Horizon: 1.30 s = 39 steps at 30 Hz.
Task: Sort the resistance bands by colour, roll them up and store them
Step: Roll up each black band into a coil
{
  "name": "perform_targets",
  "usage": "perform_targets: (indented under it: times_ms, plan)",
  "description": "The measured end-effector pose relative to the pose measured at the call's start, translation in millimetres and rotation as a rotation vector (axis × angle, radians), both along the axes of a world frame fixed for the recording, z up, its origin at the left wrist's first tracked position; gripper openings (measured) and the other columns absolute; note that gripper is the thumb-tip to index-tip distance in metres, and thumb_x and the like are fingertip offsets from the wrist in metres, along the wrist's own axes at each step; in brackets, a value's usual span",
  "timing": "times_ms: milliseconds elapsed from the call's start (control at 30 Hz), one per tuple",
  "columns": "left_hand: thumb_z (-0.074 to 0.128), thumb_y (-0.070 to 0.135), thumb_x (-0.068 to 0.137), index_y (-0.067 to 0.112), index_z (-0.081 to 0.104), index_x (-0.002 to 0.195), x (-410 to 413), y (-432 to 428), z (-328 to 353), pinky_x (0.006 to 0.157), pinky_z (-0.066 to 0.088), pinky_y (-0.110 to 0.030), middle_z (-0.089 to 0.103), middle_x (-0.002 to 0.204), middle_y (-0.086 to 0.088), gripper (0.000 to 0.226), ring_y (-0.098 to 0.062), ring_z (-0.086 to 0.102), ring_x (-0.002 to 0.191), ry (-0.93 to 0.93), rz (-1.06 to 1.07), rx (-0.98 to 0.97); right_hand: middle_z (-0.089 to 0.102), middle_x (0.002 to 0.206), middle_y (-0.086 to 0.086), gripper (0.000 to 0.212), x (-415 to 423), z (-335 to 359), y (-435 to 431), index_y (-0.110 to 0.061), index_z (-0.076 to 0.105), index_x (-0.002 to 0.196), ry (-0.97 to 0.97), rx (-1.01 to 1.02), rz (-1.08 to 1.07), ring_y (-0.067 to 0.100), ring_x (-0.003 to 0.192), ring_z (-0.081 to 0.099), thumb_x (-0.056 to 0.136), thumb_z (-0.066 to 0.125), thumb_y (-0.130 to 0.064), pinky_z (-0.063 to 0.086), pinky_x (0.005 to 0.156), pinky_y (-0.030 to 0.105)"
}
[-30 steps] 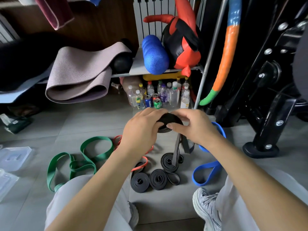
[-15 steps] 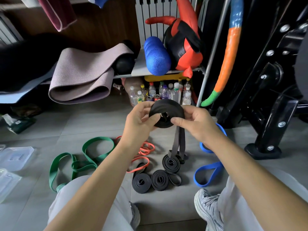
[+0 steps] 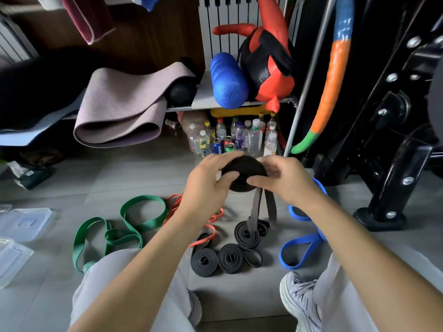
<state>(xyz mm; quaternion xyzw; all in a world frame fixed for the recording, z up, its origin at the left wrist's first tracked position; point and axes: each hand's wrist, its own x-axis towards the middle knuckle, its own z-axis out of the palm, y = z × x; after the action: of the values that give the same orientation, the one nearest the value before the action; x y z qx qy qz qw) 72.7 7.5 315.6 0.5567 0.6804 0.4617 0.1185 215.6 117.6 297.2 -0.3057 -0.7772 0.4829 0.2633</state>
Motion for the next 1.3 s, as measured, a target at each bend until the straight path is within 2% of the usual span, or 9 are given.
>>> perform_targets:
  times_ms: [100, 267, 367, 467, 733, 1033, 1133, 1233, 1300]
  plan:
    - [0.06, 0.007, 0.081, 0.05, 0.063, 0.103, 0.3, 1.3, 8.3, 0.093, 0.05, -0.045, 0.067, 0.104, 0.007, 0.049, -0.017, 0.062, 0.103, -0.355, 0.003, 0.126, 0.07, 0.089, -0.013, 0.031, 1.3, 2.4, 3.1, -0.035, 0.061, 0.086, 0.023, 0.02, 0.012, 0.008, 0.088, 0.067, 0.075, 0.076, -0.01, 0.051, 0.088, 0.033]
    - [0.051, -0.007, 0.089, 0.026, 0.057, 0.112, 4.0, 0.4, 14.5, 0.069, 0.054, -0.021, 0.066, 0.095, 0.009, 0.041, -0.005, 0.063, 0.089, -0.664, -0.039, 0.211, 0.068, 0.097, -0.014, 0.031, -2.7, 6.8, -2.3, -0.032, 0.064, 0.102, 0.156, 0.13, -0.106, 0.01, 0.095, 0.064, 0.08, 0.071, -0.011, 0.049, 0.092, 0.031]
    - [0.051, -0.005, 0.091, 0.021, 0.056, 0.117, 3.4, 0.0, 16.0, 0.074, 0.055, -0.025, 0.066, 0.099, 0.004, 0.037, -0.014, 0.063, 0.097, -0.773, -0.066, 0.242, 0.066, 0.109, -0.005, 0.04, -1.3, 9.5, -8.9, -0.019, 0.061, 0.12, 0.242, 0.235, -0.168, 0.012, 0.104, 0.062, 0.081, 0.067, -0.023, 0.047, 0.094, 0.029]
    - [0.054, 0.0, 0.089, 0.022, 0.057, 0.117, 1.0, -0.8, 14.6, 0.085, 0.054, -0.036, 0.067, 0.101, 0.003, 0.036, -0.021, 0.061, 0.103, -0.813, -0.113, 0.257, 0.063, 0.112, -0.004, 0.043, -0.4, 11.7, -10.7, -0.025, 0.057, 0.124, 0.292, 0.281, -0.143, 0.016, 0.11, 0.06, 0.082, 0.063, -0.03, 0.047, 0.097, 0.036]
    - [0.05, -0.006, 0.09, 0.018, 0.056, 0.117, 2.7, -2.3, 14.0, 0.072, 0.056, -0.024, 0.063, 0.101, -0.003, 0.037, -0.015, 0.063, 0.094, -0.845, -0.096, 0.22, 0.07, 0.082, -0.019, 0.026, 0.3, 14.2, -12.8, -0.034, 0.062, 0.1, 0.277, 0.039, -0.013, 0.004, 0.077, 0.063, 0.086, 0.065, -0.013, 0.054, 0.078, 0.026]
    - [0.053, -0.001, 0.091, 0.023, 0.057, 0.11, 2.2, -7.9, -1.4, 0.069, 0.057, -0.026, 0.064, 0.098, 0.0, 0.031, -0.016, 0.064, 0.092, -0.848, -0.095, 0.067, 0.072, 0.078, -0.014, 0.023, 4.8, 7.2, -15.0, -0.034, 0.067, 0.081, 0.187, -0.125, -0.049, 0.008, 0.081, 0.068, 0.08, 0.071, -0.011, 0.054, 0.086, 0.033]
    - [0.053, -0.001, 0.09, 0.025, 0.052, 0.105, 5.7, -8.7, -4.4, 0.075, 0.058, -0.032, 0.062, 0.105, -0.001, 0.03, -0.018, 0.064, 0.095, -0.671, -0.023, -0.033, 0.071, 0.08, -0.013, 0.027, 6.9, 6.3, -13.7, -0.036, 0.066, 0.081, 0.102, -0.086, -0.044, 0.009, 0.083, 0.068, 0.078, 0.073, -0.01, 0.054, 0.088, 0.035]
    - [0.058, 0.007, 0.087, 0.024, 0.046, 0.122, 2.2, -11.4, -9.2, 0.097, 0.047, -0.036, 0.054, 0.122, 0.002, 0.041, -0.014, 0.051, 0.114, -0.046, 0.071, -0.129, 0.063, 0.064, -0.022, 0.019, 6.8, 5.5, -16.6, -0.031, 0.067, 0.082, -0.077, 0.046, -0.013, -0.004, 0.065, 0.061, 0.078, 0.074, -0.014, 0.047, 0.066, 0.011]
    - [0.063, 0.013, 0.084, 0.022, 0.04, 0.137, 0.3, -14.3, -13.5, 0.099, 0.041, -0.034, 0.049, 0.131, 0.001, 0.058, -0.017, 0.043, 0.119, 0.307, 0.024, -0.123, 0.065, 0.071, -0.015, 0.015, 4.8, 4.9, -18.7, -0.02, 0.071, 0.092, -0.191, 0.145, -0.023, 0.006, 0.07, 0.061, 0.078, 0.075, -0.02, 0.045, 0.064, 0.016]
